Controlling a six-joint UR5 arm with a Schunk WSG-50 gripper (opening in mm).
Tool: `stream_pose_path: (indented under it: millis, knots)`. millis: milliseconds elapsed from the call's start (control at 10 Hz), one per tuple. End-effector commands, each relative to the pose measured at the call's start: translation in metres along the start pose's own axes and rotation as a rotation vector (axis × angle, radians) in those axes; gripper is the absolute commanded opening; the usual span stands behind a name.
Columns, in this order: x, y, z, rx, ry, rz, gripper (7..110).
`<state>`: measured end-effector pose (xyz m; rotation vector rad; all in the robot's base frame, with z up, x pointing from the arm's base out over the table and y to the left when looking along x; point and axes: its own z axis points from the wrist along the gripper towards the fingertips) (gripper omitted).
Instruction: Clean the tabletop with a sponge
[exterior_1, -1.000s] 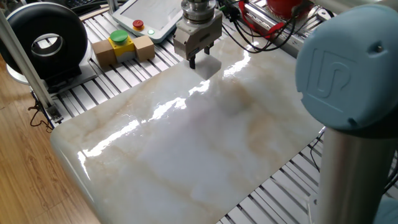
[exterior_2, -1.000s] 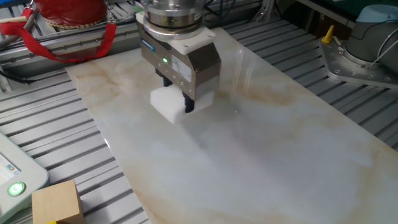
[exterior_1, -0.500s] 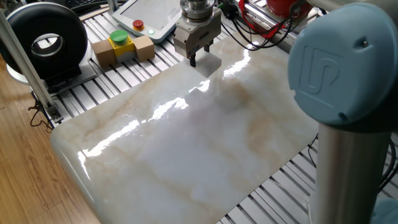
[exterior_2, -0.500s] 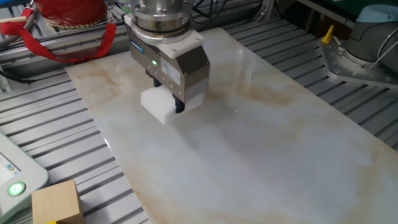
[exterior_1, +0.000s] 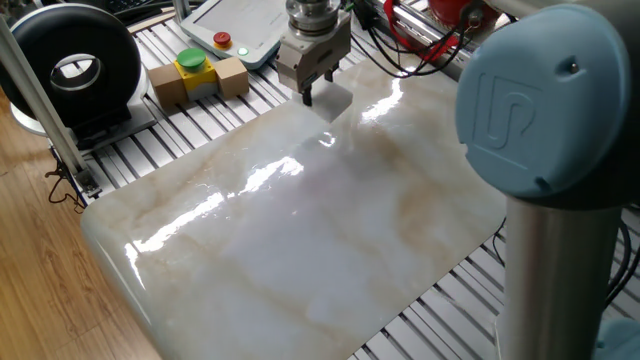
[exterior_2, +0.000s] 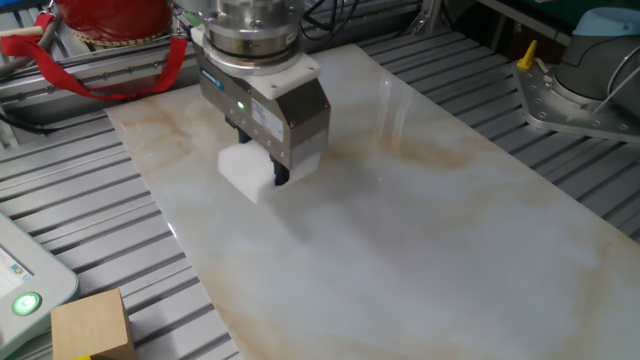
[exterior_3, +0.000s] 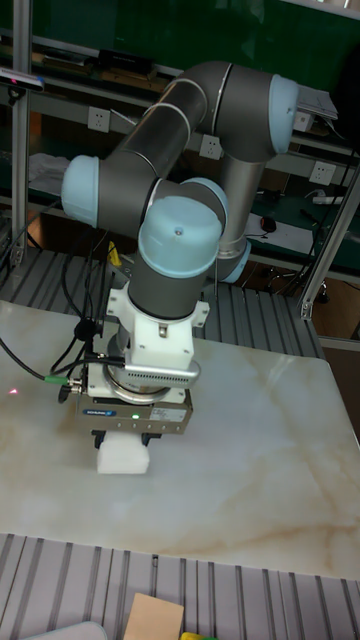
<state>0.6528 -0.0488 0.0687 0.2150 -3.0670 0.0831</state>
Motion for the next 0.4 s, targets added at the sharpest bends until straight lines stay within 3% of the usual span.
stream_pose_path:
  millis: [0, 300]
  knots:
    - [-0.0190, 0.0098, 0.0131, -0.011, -0.018, 0.001, 7]
    - [-0.0239, 0.0064, 0.0181, 0.005, -0.018, -0.001, 7]
